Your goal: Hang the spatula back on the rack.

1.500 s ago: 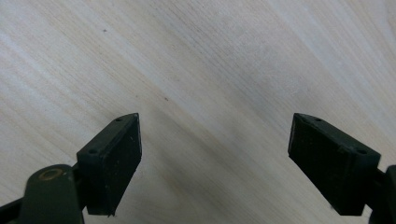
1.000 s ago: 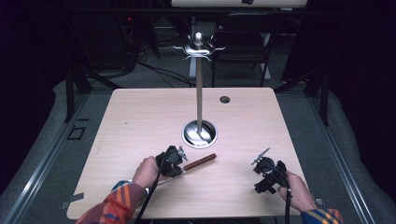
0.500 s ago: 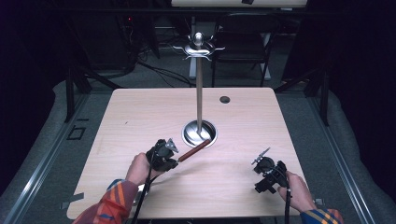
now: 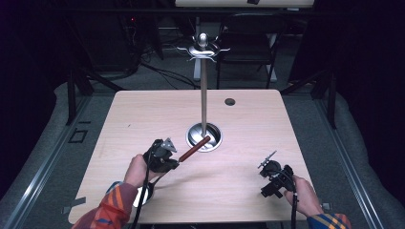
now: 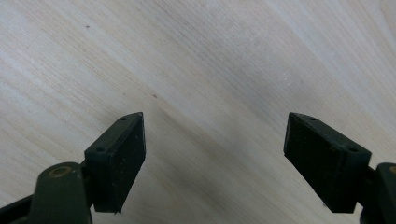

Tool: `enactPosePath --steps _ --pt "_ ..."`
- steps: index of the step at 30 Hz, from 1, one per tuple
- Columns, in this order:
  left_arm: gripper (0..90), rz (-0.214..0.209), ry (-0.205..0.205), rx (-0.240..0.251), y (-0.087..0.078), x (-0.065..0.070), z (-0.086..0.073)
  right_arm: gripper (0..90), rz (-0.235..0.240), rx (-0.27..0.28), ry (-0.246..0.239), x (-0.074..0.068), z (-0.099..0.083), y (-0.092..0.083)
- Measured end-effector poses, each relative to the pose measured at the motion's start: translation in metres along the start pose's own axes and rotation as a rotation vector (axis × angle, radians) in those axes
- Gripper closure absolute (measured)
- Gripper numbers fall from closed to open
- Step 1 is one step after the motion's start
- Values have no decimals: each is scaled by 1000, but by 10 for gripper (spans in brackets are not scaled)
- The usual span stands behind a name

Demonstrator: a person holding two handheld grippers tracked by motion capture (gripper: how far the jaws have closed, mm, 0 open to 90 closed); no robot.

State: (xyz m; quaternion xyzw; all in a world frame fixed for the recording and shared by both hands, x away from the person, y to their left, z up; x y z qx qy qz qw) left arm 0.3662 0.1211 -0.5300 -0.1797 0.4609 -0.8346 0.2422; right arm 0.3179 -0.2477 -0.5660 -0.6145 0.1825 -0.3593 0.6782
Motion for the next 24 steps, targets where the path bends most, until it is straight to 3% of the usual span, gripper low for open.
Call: enactPosePath --steps 6,9,20,24 --pt "844 2 -25 57 -12 0 -4 218 3 -1 -7 2 -1 -1" --pt "844 9 -35 76 -17 -1 -5 222 3 11 17 4 -1 0" --pt "844 26 -46 129 -29 -2 -4 215 9 -2 3 2 0 -2" --pt "845 44 -58 162 -37 -3 -3 217 4 19 25 3 0 0"
Point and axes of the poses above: each handheld gripper's, and its own axes: y roughly forward along the jaws, z roughly out of its top, x roughly to its right, the point moved 3 cm from there along y, roughly forward along the jaws, and after that the axes turned 5 degrees about -y, right-handed, at the moved point
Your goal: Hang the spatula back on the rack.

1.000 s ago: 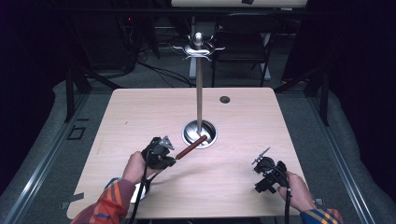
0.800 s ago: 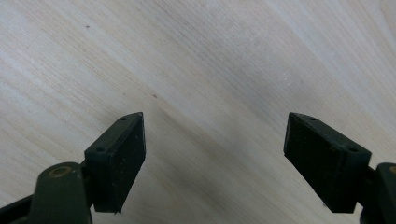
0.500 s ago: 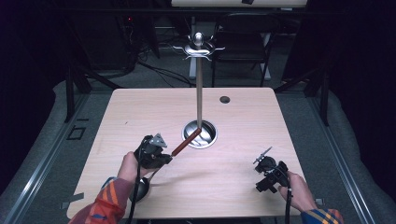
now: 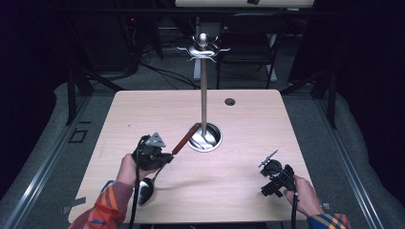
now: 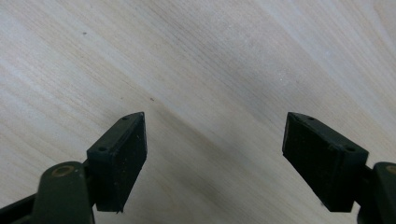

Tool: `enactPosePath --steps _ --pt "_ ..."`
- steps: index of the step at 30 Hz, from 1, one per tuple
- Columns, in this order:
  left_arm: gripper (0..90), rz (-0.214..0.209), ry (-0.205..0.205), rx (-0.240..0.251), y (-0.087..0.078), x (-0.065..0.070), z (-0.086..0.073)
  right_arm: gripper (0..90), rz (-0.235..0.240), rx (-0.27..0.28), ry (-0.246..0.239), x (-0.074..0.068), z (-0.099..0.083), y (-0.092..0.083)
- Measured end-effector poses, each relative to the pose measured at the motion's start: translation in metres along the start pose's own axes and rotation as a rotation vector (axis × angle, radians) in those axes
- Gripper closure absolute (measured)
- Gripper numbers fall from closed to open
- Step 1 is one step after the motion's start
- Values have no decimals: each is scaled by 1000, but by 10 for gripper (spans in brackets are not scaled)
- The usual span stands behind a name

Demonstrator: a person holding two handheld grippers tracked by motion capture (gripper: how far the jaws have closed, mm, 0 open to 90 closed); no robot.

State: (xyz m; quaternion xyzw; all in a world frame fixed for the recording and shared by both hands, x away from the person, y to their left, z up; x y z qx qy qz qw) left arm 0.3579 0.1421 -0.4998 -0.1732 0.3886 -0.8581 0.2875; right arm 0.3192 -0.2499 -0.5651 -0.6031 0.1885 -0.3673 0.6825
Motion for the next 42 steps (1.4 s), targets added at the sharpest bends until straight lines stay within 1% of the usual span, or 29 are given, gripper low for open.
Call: enactPosePath --steps 1,2,4,5,6,9,11,14,15,20,21,24,26,27,30,31,32,33,35,36,37,39,42 --pt "845 6 -2 18 -3 0 1 218 -1 -3 2 0 0 0" --pt "845 6 -2 18 -3 0 1 218 -1 -3 2 0 0 0" --pt "845 9 -3 35 -6 -1 2 218 -7 -19 -3 1 0 -1" --pt "845 12 -4 42 -7 -1 2 218 -6 -16 -3 1 0 -1" --pt "845 15 -2 52 -8 -1 2 218 -1 -2 0 0 0 0" --pt "845 25 2 70 -9 0 2 217 -2 -3 -4 0 0 -1" --pt "845 31 7 83 -11 2 4 217 -9 2 9 -1 -1 -1" --pt "845 32 13 94 -14 2 5 218 -4 -3 5 0 -1 -1" --pt "846 32 13 98 -14 3 6 218 -6 -16 -14 1 -1 -3" --pt "846 32 16 114 -19 4 8 219 -6 -8 -2 1 0 -2" --pt "846 30 15 123 -21 4 9 220 -9 3 10 0 -1 -1" --pt "846 29 12 128 -22 3 10 220 -6 -2 10 0 -1 -1" --pt "846 28 16 128 -24 3 12 220 -9 -4 9 0 -1 -1" --pt "846 28 19 137 -25 4 13 220 -12 -12 3 0 -1 -1" --pt "846 26 22 148 -28 4 15 220 -11 -15 -2 0 -1 -1" --pt "846 17 25 162 -31 4 17 220 -15 -11 -5 0 -1 -1" --pt "847 17 25 162 -31 4 17 220 -15 -11 -5 0 -1 -1" --pt "847 22 23 168 -33 4 17 220 -14 -27 -20 1 0 -2" --pt "847 22 21 184 -36 4 19 219 -14 -16 -8 0 0 -1" --pt "847 24 22 188 -37 4 20 219 -14 -16 -8 0 0 -1" --pt "847 22 21 195 -38 4 21 218 -18 -29 -18 0 0 -2" --pt "847 18 23 210 -42 3 24 218 -14 -28 -17 0 0 -2" --pt "847 22 25 223 -44 3 27 217 -16 -31 -18 0 0 -1"
Point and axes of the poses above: each handheld gripper's, and its own axes: y roughly forward along the jaws, z roughly out of its top, x roughly to its right, the point moved 3 cm from there along y, roughly forward along the jaws, and after that the axes turned 5 degrees about -y, right-handed, at the moved point
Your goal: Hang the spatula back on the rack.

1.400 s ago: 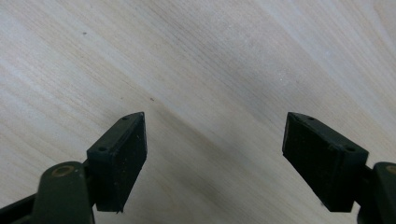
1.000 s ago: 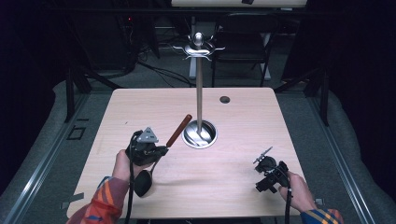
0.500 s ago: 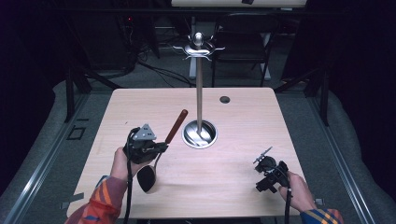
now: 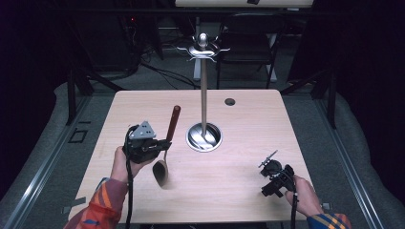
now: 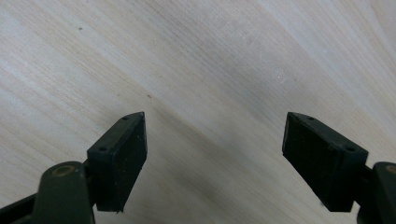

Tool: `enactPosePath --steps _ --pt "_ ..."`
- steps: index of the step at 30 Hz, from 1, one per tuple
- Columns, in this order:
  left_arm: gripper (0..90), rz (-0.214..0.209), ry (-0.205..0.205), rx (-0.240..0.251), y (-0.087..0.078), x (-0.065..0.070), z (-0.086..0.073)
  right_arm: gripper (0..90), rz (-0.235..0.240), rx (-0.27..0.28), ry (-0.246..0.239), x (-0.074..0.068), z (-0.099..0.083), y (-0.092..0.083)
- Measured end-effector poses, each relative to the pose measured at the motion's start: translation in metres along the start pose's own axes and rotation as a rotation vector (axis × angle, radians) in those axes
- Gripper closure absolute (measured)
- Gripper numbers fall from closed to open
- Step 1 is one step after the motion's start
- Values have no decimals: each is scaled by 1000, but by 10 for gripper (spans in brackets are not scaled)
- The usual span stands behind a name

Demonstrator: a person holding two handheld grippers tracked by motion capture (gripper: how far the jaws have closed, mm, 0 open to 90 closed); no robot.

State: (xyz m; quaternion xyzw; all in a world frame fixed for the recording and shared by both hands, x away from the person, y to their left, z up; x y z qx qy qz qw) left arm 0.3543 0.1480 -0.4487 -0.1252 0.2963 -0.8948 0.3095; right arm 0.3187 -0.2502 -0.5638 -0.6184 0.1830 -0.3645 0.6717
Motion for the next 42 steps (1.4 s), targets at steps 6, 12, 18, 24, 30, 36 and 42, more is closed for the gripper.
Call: enactPosePath --steps 6,12,18,24,30,36,42 --pt "847 10 4 32 -7 -4 11 215 1 1 2 0 0 1" --pt "846 15 7 31 -5 -7 17 214 1 12 10 -1 -1 3" --pt "846 16 7 29 -4 -11 22 214 0 -13 -7 0 0 1" --pt "846 21 13 33 -1 -13 32 213 -1 -2 -9 0 0 1" --pt "846 22 14 33 2 -16 38 214 -5 21 1 -1 0 2" --pt "846 29 7 44 4 -19 44 213 -5 14 1 -1 0 1" --pt "845 42 1 57 6 -23 53 213 -7 -1 -10 1 0 0"
Point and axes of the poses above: each handheld gripper's, and its own axes: y roughly forward along the jaws, z roughly out of its top, x roughly to its right, the point moved 3 cm from there along y, roughly forward along the jaws, and after that the axes turned 5 degrees about -y, right-handed, at the moved point
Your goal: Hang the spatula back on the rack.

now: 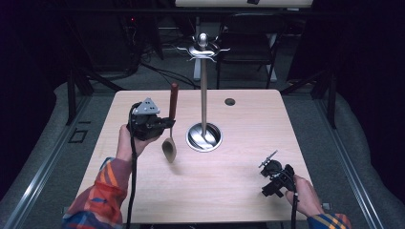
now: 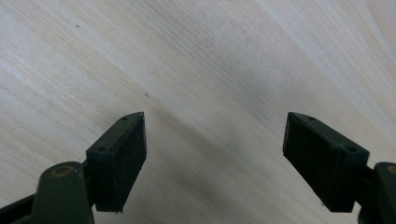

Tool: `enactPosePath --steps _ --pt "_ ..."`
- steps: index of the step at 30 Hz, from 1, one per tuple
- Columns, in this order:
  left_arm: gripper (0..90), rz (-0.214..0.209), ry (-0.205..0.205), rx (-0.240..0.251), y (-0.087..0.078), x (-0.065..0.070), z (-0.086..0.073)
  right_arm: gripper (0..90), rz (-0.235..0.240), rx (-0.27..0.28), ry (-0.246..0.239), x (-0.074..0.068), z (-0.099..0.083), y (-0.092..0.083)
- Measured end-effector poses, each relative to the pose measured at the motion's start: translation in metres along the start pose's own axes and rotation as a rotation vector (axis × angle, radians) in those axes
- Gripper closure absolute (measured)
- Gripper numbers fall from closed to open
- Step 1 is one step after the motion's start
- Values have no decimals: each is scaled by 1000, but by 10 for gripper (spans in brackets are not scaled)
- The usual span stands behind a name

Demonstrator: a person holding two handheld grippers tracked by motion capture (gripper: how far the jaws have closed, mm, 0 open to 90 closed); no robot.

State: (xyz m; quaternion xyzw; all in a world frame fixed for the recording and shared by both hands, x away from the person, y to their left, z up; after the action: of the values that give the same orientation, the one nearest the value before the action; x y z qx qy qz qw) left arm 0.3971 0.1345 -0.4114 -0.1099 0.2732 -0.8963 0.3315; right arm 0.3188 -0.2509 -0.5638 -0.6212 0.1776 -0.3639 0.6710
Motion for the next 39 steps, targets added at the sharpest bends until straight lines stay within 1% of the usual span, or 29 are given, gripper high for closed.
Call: enactPosePath --steps 3,6,7,9,10,13,16,17,19,21,23,24,25,26,27,28,29,30,31,35,39 --pt "845 4 2 2 1 -2 6 213 -5 7 7 -1 0 0" --pt "845 9 6 3 2 -2 9 213 -1 11 9 -1 0 1" --pt "845 9 4 4 3 -3 11 212 2 34 28 -2 0 2" --pt "845 11 0 7 3 -3 12 213 1 29 23 -2 0 2" --pt "845 11 -1 9 3 -4 14 212 0 2 1 0 0 0" --pt "845 17 -7 16 5 -6 20 212 0 13 11 -1 0 1" --pt "845 20 -8 21 6 -8 23 211 0 6 1 0 0 0" --pt "845 20 -8 23 6 -8 25 211 1 29 26 -2 0 2" --pt "845 20 -10 29 7 -10 30 211 1 31 27 -2 0 2" --pt "845 22 -12 35 8 -10 31 211 2 32 28 -2 0 2" --pt "845 20 -13 36 9 -10 34 211 3 18 15 -1 0 1" --pt "845 20 -13 35 9 -11 35 210 3 -1 -2 0 0 0" --pt "845 21 -10 34 10 -11 36 210 4 31 25 -1 0 2" --pt "845 21 -10 34 10 -11 36 210 4 31 25 -1 0 2" --pt "845 21 -14 37 10 -11 37 210 3 -3 -4 1 0 -1" --pt "845 22 -13 38 10 -11 38 210 6 46 36 -2 0 3" --pt "845 22 -13 37 10 -11 38 210 8 70 54 -3 0 4" --pt "845 23 -13 37 10 -11 39 210 5 22 15 -1 0 1" --pt "845 24 -14 40 10 -12 41 210 7 15 10 0 0 0" --pt "845 26 -10 38 10 -13 43 210 9 24 16 -1 0 1" --pt "845 29 -17 46 9 -15 47 210 8 23 17 -1 0 1"
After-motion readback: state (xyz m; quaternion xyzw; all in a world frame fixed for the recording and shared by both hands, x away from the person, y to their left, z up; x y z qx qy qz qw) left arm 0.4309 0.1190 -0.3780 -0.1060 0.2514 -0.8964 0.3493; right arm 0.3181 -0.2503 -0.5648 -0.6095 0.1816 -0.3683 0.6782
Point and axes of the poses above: each handheld gripper's, and its own axes: y roughly forward along the jaws, z roughly out of its top, x roughly to its right, the point moved 3 cm from there along y, roughly forward along the jaws, and after that the axes turned 5 degrees about -y, right-handed, at the moved point
